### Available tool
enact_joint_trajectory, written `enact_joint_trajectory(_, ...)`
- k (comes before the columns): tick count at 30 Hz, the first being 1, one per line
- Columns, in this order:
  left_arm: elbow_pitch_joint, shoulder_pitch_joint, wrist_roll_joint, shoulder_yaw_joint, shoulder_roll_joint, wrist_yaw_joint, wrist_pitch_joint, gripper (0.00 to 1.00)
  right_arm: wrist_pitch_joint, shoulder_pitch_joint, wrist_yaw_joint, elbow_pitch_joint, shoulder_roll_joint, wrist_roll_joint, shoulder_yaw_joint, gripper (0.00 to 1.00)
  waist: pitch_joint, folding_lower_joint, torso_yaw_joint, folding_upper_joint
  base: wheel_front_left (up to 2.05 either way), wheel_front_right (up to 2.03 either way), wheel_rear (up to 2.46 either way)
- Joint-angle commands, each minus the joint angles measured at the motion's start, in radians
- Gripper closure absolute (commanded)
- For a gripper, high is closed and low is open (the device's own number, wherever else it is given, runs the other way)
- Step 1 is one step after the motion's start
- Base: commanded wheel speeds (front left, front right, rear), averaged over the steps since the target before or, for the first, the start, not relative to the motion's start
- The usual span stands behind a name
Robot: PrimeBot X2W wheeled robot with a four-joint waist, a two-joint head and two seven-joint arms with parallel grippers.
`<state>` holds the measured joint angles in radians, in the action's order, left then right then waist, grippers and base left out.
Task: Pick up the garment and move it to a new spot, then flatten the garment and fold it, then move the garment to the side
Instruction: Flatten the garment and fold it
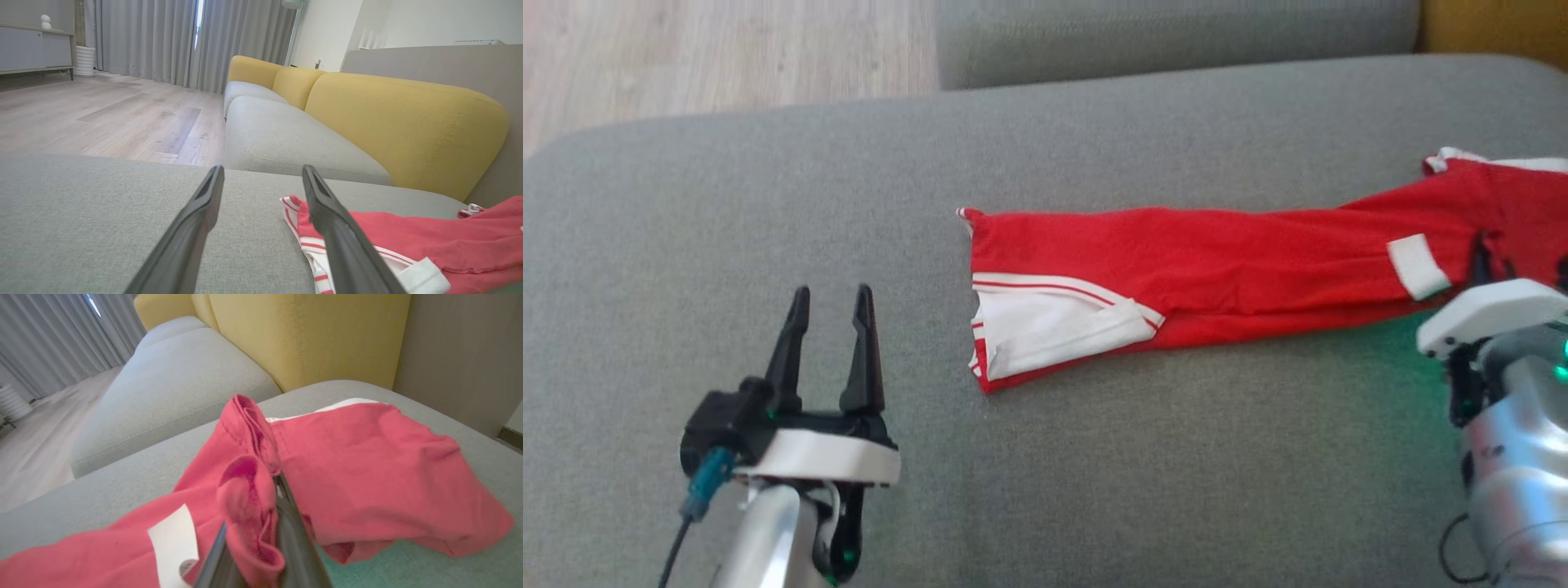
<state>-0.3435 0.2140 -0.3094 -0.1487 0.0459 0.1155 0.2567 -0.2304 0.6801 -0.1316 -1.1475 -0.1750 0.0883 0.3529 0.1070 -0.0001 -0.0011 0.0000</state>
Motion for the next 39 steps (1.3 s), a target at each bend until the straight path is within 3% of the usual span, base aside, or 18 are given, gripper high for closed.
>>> enact_joint_trajectory(1,0.027,0.016,-0.006,0.023,0.004,0.0,0.005,0.0,-0.015,0.015,0.001,0.038,0.011,0.004,-0.034,1.0,-0.02,0.0001,-0.005,0.0,0.0,0.0,0.0)
enact_joint_trajectory(16,0.034,-0.038,-0.001,0.075,0.012,-0.025,0.005,0.0,0.022,-0.034,0.001,0.174,0.122,0.205,-0.297,1.0,-0.13,0.0001,0.086,0.0,0.0,0.0,0.0)
enact_joint_trajectory(20,0.026,-0.04,-0.001,0.08,0.017,-0.027,0.005,0.0,0.061,-0.07,0.001,0.259,0.124,0.389,-0.479,1.0,-0.143,0.0001,0.142,0.0,0.0,0.0,0.0)
enact_joint_trajectory(24,0.022,-0.029,0.003,0.07,0.021,-0.028,0.004,0.0,0.068,-0.088,0.001,0.293,0.124,0.47,-0.596,1.0,-0.142,0.0001,0.188,0.0,0.0,0.0,0.0)
enact_joint_trajectory(39,0.026,0.03,-0.004,0.024,0.016,-0.031,0.003,0.0,0.028,-0.047,0.001,0.191,0.125,0.669,-0.831,1.0,-0.074,0.0001,0.345,0.0,0.0,0.0,0.0)
